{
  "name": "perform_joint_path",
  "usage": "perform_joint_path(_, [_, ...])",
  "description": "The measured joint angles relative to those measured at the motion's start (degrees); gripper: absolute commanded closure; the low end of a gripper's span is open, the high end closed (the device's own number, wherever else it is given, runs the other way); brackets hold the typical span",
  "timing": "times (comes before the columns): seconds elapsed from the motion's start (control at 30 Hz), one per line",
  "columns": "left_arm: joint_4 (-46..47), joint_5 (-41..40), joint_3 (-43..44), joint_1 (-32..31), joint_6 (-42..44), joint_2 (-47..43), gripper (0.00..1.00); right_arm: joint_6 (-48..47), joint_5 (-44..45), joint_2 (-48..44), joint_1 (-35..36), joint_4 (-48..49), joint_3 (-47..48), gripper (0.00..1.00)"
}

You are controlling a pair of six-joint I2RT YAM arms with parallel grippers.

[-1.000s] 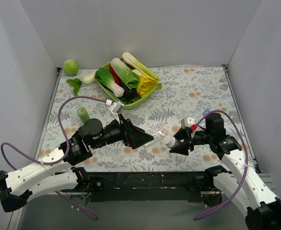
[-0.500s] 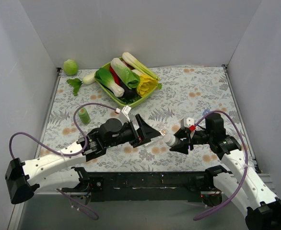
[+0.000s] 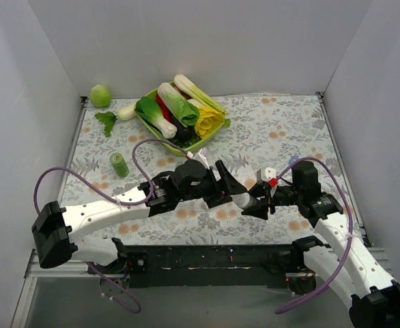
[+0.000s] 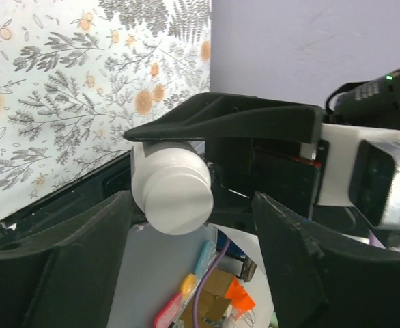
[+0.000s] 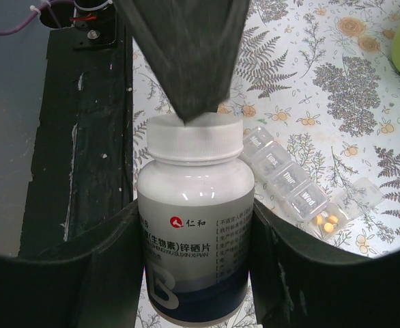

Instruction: Sort the pills into containers

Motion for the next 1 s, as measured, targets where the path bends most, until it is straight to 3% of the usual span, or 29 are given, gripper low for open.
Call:
perform_joint_path(0.27, [-5.07,-0.35,3.15,-0.50,2.29,4.37,0.58,0.02,0.46,0.13,0.00,-0.39,-0.07,0.98])
perform_joint_path(0.47, [-5.84,0.42,5.01,-0.48,6.40,5.33,0.98,-0.20,1.07,0.22,0.00,-0.26,-0.09,0.98])
perform_joint_path(0.63, [-4.33,2.80,4.98,-0.20,14.03,5.33,1.00,-0.66,0.61,0.24,0.07,-0.17,-0.09,0.98])
perform_joint_path(0.77, [-2.10,7.48,4.59,0.50,25.18,5.33,1.00,-0.07,-0.98,1.03,0.07,-0.09,-0.09,0.98])
perform_joint_path(0.8, [-1.84,9.11,4.59,0.66,29.07,5.35,0.98,0.26,-1.44,1.25,0.07,-0.09,-0.11,0.98])
perform_joint_path(0.9, [-2.25,12.57,5.07,0.72,39.69,5.68,0.73,1.31,-2.86,1.79,0.04,-0.17,-0.39,0.98])
perform_joint_path(0.93, [-2.47,13.05,5.35,0.68,42.60,5.88,0.51,1.68,-3.13,1.90,0.04,-0.17,-0.52,0.98])
perform_joint_path(1.0, [-2.86,13.22,5.88,0.50,47.25,5.99,0.34,2.12,-3.39,1.95,-0.02,0.24,-0.79,0.98])
